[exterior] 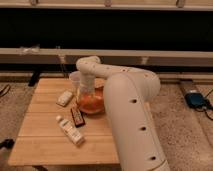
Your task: Place the white sponge in the ceramic cup
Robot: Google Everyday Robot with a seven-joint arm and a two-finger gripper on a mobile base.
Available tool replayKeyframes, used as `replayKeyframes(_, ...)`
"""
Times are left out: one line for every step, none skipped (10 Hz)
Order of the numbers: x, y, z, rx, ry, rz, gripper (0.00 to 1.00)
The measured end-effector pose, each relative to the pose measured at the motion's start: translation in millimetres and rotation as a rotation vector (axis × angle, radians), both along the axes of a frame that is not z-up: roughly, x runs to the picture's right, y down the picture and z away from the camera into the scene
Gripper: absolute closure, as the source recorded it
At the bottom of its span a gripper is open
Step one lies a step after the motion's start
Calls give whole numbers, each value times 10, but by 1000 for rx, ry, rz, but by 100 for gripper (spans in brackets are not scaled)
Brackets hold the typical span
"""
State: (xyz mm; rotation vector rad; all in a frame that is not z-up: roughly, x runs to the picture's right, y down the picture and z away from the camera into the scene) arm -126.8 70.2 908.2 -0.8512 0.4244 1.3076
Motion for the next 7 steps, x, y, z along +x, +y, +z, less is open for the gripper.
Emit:
replayKeyframes(0,3,2,1,1,-4,35)
replayKeyframes(25,-40,3,17,15,-15,35)
replayKeyframes(27,-150,-12,56,44,-45,35)
replayKeyframes(-22,-277,-45,99,64,-70,35)
replayKeyframes(-154,-427,-121,152,82,-104,35)
replayKeyframes(-227,-542,-180,192,96,-128,35)
replayKeyframes(-311,-605,-237,215,103,-138,35)
